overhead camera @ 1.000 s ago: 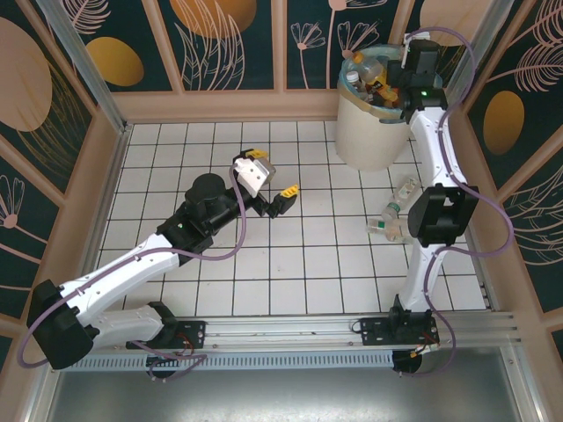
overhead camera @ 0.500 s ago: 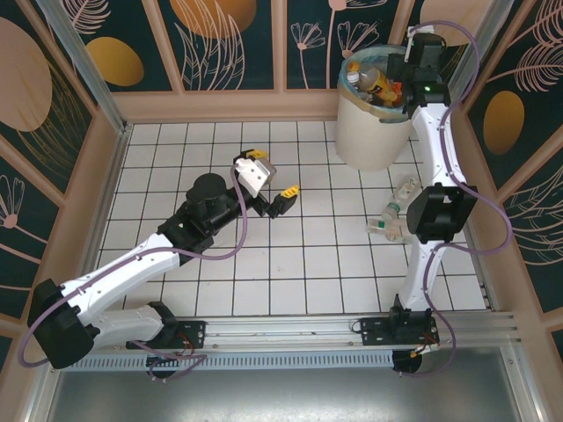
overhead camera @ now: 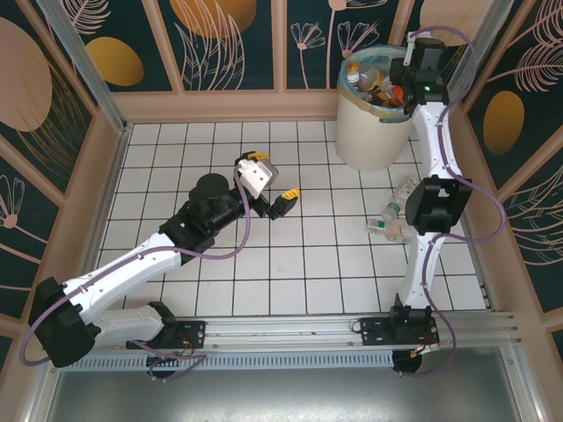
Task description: Put the plastic bottles in the bin
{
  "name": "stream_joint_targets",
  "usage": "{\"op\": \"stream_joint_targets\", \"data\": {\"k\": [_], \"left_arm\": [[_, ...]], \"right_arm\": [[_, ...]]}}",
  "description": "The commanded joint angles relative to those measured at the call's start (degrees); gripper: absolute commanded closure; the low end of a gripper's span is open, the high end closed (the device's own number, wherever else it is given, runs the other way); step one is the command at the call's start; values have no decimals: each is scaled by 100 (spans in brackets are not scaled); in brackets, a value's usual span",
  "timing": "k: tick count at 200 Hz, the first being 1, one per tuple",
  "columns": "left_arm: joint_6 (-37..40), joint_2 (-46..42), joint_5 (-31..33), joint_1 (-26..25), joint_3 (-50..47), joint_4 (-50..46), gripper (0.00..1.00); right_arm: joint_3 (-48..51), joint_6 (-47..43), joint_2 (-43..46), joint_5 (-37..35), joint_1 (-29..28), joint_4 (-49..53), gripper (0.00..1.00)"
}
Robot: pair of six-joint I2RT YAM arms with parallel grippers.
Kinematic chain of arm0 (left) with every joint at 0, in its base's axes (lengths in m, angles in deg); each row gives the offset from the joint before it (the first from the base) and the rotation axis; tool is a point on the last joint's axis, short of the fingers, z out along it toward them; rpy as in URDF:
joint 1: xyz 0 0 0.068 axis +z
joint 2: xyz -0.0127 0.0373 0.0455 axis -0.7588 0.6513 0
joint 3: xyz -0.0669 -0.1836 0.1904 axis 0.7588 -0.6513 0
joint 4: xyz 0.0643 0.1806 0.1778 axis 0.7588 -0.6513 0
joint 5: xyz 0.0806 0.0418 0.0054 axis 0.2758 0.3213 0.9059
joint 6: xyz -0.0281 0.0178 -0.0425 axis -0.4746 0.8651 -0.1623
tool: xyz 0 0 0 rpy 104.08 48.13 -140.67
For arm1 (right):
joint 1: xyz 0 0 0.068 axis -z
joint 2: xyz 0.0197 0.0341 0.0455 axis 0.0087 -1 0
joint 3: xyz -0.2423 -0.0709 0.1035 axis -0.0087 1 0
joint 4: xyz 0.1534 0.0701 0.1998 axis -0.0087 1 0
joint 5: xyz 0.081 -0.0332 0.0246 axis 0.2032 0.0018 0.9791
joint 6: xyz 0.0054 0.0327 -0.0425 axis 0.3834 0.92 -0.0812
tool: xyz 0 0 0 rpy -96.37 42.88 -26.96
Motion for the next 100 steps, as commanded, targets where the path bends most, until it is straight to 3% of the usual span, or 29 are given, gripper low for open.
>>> {"op": "stream_joint_targets", "data": {"k": [1, 22, 68, 100], "left_arm": [[100, 54, -17, -3, -50, -28, 1], [74, 89, -18, -2, -40, -37, 1], [12, 76, -35, 4, -27, -19, 1], [-67, 55, -57, 2, 0, -2, 1]], "right_arm": [[-49, 153, -306, 266, 23, 551, 54], [-203, 231, -266, 293, 14, 666, 51], [-605, 722, 384, 182, 23, 747, 28], [37, 1139, 1354, -46, 22, 662, 26]]}}
